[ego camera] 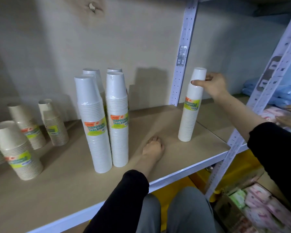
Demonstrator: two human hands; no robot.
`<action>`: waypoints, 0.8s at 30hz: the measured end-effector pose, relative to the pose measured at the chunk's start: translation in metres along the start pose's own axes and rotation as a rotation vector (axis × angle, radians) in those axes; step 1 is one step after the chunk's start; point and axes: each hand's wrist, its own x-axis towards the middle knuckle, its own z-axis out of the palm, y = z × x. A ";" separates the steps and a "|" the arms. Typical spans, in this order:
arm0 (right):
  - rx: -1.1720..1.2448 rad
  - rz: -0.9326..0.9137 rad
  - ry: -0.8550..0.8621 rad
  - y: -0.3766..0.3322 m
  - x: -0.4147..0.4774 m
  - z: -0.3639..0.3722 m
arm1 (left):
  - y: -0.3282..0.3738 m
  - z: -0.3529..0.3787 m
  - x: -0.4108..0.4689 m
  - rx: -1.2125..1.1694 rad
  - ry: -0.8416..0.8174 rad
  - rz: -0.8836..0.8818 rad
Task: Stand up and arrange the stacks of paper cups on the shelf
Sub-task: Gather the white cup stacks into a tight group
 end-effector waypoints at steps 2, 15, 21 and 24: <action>0.014 -0.012 0.007 -0.005 -0.009 -0.001 | -0.001 -0.002 -0.007 0.023 -0.006 0.009; 0.127 -0.083 0.061 -0.064 -0.086 -0.007 | -0.018 -0.018 -0.077 0.131 0.022 0.063; 0.181 -0.134 0.003 -0.088 -0.125 -0.010 | -0.027 -0.029 -0.112 0.127 0.070 0.095; 0.219 -0.151 -0.022 -0.094 -0.142 -0.009 | -0.034 -0.039 -0.134 0.120 0.105 0.136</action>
